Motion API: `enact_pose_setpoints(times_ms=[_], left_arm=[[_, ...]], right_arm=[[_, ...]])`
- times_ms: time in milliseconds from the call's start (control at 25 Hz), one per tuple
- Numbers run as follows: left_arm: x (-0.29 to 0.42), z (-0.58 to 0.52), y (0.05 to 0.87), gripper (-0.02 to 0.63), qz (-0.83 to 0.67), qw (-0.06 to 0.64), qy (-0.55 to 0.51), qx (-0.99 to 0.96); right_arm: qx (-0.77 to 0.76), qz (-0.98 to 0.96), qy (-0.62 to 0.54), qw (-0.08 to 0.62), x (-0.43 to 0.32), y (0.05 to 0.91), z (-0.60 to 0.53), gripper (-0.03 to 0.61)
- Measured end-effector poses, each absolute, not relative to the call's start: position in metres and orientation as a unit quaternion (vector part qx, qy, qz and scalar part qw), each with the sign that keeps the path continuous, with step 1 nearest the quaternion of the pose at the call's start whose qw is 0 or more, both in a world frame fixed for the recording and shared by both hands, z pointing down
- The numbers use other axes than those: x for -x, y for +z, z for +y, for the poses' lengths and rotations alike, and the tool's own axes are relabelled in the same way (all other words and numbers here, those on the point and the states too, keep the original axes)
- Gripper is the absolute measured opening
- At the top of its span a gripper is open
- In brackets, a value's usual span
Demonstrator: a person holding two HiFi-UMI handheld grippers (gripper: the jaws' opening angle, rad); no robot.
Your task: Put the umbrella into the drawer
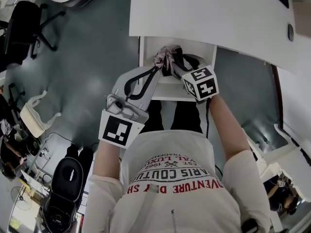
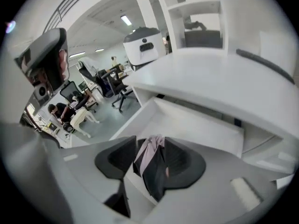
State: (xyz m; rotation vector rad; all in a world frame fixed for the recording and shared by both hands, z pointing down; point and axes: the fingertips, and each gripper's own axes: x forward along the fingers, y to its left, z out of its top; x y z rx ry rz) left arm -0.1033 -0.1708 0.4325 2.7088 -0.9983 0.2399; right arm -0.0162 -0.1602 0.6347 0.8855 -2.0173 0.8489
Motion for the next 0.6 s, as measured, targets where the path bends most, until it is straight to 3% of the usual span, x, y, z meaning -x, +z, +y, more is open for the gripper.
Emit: enact_pose_setpoints(times_ms=[120,240,600], left_arm=[[0.101,-0.166,0.412,0.006,-0.340,0.106,0.080,-0.931],[0.100,-0.162,0.389,0.006,-0.340,0.091,0.074,-0.933],[0.104,-0.159,0.319,0.006,-0.362,0.050,0.063,-0.929]], right_arm=[[-0.386,-0.805,0.293,0.342,0.012,0.590,-0.172,0.083],[-0.409,-0.820,0.265,0.301,0.008,0.544,-0.178,0.001],[-0.462,-0.860,0.135,0.168,0.000,0.384,-0.178,0.000]])
